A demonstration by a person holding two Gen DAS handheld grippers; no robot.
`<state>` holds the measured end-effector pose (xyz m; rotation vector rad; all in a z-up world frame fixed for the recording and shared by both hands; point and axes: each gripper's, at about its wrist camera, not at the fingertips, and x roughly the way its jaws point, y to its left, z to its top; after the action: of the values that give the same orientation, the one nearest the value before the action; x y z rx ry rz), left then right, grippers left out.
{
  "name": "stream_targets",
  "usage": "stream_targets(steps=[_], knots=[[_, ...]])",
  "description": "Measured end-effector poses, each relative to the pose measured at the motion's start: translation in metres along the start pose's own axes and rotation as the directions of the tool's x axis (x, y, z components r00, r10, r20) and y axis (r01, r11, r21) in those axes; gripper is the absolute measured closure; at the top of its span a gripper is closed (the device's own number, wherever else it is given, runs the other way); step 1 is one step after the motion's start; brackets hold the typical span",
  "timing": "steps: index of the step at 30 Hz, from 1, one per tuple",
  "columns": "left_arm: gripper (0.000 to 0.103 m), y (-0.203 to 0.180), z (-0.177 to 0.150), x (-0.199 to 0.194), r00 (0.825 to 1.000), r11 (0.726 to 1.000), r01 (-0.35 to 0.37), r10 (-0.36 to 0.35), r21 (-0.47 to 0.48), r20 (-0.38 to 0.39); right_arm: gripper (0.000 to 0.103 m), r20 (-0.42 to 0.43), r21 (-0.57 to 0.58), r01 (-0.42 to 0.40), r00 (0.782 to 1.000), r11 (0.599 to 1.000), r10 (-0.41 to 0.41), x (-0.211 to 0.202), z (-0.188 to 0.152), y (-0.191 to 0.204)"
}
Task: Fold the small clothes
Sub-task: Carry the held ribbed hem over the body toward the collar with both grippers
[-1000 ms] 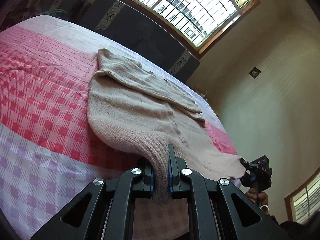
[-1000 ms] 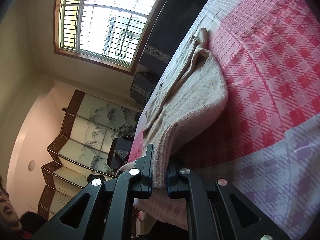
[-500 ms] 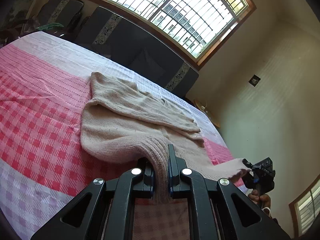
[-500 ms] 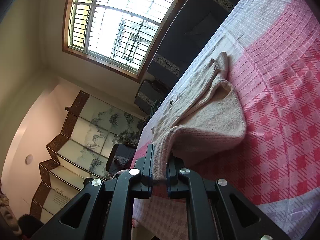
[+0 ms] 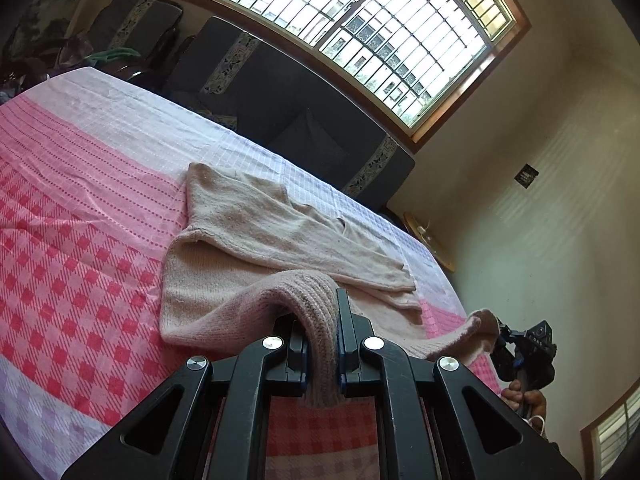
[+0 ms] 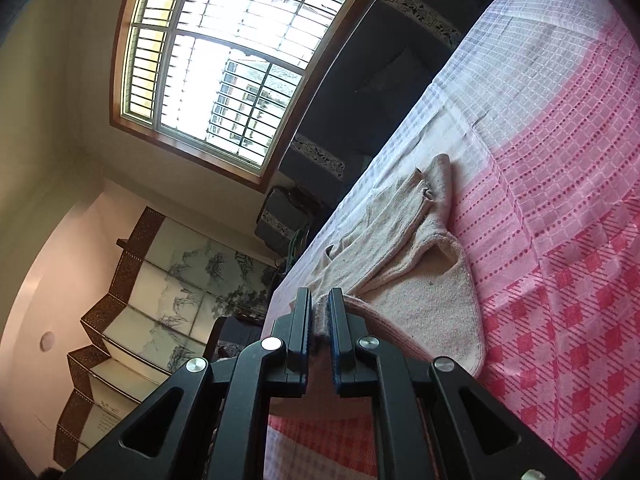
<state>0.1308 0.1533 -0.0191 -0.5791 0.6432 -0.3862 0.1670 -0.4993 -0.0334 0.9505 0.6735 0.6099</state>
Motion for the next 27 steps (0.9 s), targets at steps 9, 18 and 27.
stream_targets(steps=[9,18,27], knots=[[0.093,0.001,-0.030,-0.015,0.999,0.999,0.007,-0.005,0.040,-0.046,0.095,-0.054,-0.012,0.028,0.998,1.000,-0.028,-0.015,-0.036,-0.003],[0.093,0.016,-0.058,-0.019,0.995,1.000,-0.010,0.011,0.013,-0.104,0.091,-0.140,-0.041,0.145,0.979,0.989,-0.150,-0.045,-0.102,-0.015],[0.093,0.021,-0.068,-0.022,0.994,1.000,-0.020,0.020,0.003,-0.109,0.089,-0.210,-0.137,0.306,0.920,0.942,-0.330,-0.036,-0.110,-0.031]])
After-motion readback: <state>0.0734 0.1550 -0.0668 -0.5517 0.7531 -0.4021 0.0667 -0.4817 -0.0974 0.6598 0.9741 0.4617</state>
